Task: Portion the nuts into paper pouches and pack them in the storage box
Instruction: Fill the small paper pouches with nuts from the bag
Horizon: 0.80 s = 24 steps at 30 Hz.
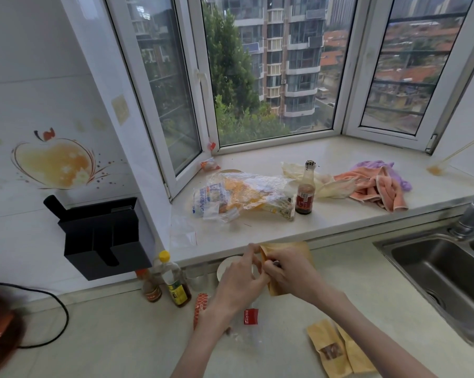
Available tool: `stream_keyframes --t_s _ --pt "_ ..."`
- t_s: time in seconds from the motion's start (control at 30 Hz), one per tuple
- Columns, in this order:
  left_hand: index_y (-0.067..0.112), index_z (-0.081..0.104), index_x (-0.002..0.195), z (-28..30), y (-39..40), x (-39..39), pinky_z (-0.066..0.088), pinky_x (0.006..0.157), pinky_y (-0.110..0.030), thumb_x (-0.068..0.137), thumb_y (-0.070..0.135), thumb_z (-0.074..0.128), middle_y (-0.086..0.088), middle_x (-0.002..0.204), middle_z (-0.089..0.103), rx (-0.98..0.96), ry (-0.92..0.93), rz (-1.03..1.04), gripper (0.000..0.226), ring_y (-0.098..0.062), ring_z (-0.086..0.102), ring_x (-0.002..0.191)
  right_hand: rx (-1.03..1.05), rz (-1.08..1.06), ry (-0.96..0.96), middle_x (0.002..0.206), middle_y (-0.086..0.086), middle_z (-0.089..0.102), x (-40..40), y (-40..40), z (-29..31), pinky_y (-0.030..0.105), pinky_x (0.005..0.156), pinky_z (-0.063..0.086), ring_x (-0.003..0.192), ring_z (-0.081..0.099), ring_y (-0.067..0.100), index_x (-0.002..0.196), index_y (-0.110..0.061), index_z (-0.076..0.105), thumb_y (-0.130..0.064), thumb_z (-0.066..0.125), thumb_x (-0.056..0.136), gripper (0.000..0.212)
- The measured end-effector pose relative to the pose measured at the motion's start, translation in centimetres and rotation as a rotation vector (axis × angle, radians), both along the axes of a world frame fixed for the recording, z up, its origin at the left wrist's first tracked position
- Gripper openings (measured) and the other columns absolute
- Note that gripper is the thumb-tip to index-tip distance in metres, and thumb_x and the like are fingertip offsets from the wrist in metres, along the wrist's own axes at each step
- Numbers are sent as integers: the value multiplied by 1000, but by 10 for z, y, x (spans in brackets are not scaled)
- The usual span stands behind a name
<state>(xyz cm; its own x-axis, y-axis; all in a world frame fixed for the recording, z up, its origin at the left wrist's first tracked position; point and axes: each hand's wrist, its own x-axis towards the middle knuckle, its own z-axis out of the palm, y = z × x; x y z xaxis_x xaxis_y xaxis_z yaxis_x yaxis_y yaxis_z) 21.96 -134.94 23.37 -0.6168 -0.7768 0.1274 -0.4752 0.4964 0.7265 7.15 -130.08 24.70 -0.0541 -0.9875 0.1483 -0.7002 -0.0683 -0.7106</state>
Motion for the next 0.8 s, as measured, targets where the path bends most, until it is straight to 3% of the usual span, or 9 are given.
stream_keyframes --t_s 0.13,0.2,0.27,0.37,0.43,0.5,0.6,0.67,0.8 --pt "47 38 112 4 11 1 57 53 -41 94 49 52 15 107 60 185 185 -71 23 -25 67 58 -25 48 -70 61 4 55 0 4 5 33 53 40 52 43 15 58 -14 52 -23 47 81 26" --pt "46 34 124 2 7 2 58 54 -46 92 27 60 16 114 57 228 185 -43 46 -35 66 62 6 98 -10 61 3 57 3 7 5 32 53 42 52 46 13 59 -19 53 -20 49 84 26" --pt "48 31 133 -1 2 4 57 51 -39 86 11 63 14 122 54 298 221 20 68 -32 67 61 44 115 59 60 7 60 4 10 0 34 52 42 48 46 17 63 -14 59 -23 48 88 28" --pt "41 47 130 -6 -3 6 57 48 -34 82 2 65 13 126 59 246 252 121 64 -17 65 49 61 45 179 52 4 52 1 11 -4 26 46 35 42 36 11 60 -12 58 -28 49 91 36" --pt "38 58 119 -11 -2 6 59 51 -42 82 -2 62 9 115 67 194 247 159 55 -21 66 50 52 -3 182 48 -1 45 1 11 -4 23 46 30 40 31 9 56 -13 54 -27 50 89 36" --pt "45 62 106 -15 0 4 57 51 -47 83 -2 60 4 88 73 140 217 167 52 -26 68 53 52 -47 176 46 -3 43 6 10 -3 24 45 31 39 30 10 55 -10 54 -27 48 88 37" --pt "50 60 99 -12 6 -1 57 49 -45 83 2 60 2 63 71 133 210 147 50 -20 66 46 94 -106 240 50 3 55 12 8 -6 31 48 45 42 42 14 61 -5 60 -31 48 85 38" --pt "44 64 101 -11 6 2 57 48 -41 82 5 60 5 61 70 124 208 104 44 -14 66 46 133 -113 236 57 6 63 10 9 -7 33 51 50 44 48 15 63 -7 62 -30 49 85 34" --pt "39 73 98 -5 -2 13 60 63 -39 83 16 62 8 76 74 171 160 33 29 -9 70 60 137 -163 185 50 3 53 -2 10 -3 26 44 37 41 38 12 51 -15 55 -29 55 83 36"
